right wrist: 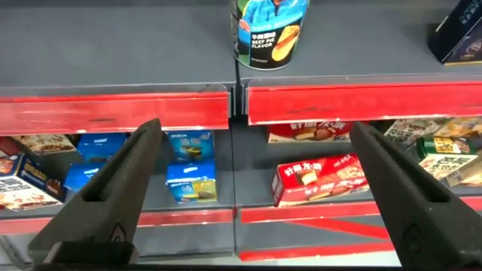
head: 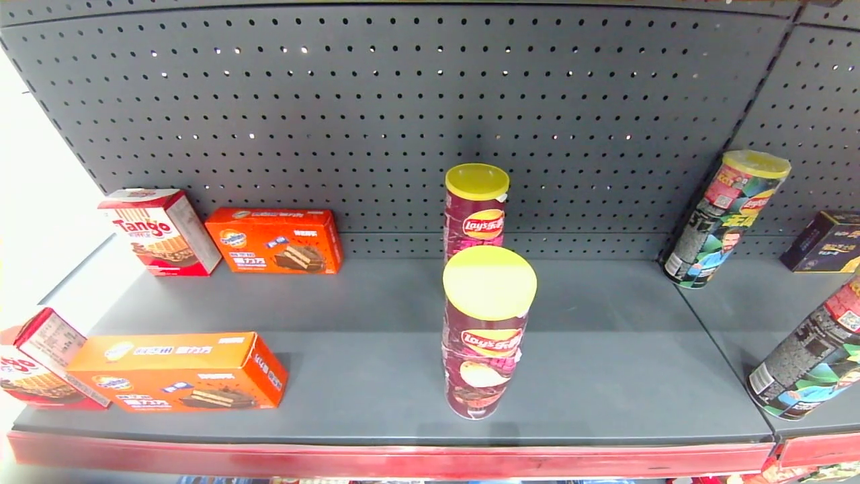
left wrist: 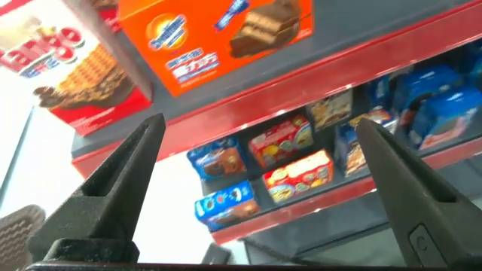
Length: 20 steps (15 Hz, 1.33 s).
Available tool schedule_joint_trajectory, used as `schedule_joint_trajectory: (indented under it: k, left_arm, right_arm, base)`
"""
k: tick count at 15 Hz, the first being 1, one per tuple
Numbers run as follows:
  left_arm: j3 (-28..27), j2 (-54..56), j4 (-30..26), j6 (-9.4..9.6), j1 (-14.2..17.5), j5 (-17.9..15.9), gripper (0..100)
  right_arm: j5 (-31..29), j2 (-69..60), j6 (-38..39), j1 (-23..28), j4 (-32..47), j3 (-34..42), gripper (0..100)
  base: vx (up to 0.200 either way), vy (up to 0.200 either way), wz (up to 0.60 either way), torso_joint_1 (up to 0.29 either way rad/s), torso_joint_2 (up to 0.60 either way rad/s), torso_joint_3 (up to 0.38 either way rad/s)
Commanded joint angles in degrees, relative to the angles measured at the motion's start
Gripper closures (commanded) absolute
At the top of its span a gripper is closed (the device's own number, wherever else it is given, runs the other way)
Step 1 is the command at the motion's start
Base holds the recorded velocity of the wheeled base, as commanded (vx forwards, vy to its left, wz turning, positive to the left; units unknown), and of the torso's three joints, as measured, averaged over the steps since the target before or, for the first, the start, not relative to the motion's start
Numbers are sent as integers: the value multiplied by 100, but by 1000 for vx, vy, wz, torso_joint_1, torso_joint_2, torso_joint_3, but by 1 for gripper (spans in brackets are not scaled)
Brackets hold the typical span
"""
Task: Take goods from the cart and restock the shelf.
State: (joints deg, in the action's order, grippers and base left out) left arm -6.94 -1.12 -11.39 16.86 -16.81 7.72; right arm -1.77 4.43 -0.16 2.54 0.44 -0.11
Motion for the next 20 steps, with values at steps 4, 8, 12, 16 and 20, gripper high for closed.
schedule_joint_trajectory:
  k: [4,8,12,16,20]
  left_arm:
    - [-18,-1022,-39,-728,749,213,0]
    - [8,-1171,-30,-965,2279,441,0]
    - [439,-442,822,-1203,2358,-1633,0]
    - [588,-450,1191,-1317,2200,-1396,0]
    - [658,95,1411,-1273,1699,-1361,0]
  right_arm:
    - [1,-3,-2,1,0,2,0]
    - [1,-3,-2,1,0,2,0]
    - [1,-3,-2,1,0,2,0]
    - [1,-3,-2,1,0,2,0]
    - [1,-3,-2,1,0,2,0]
  base:
    - [0,0,0,0,0,0]
    - [0,0,0,0,0,0]
    - [0,0,0,0,0,0]
    - [0,0,0,0,0,0]
    - [0,0,0,0,0,0]
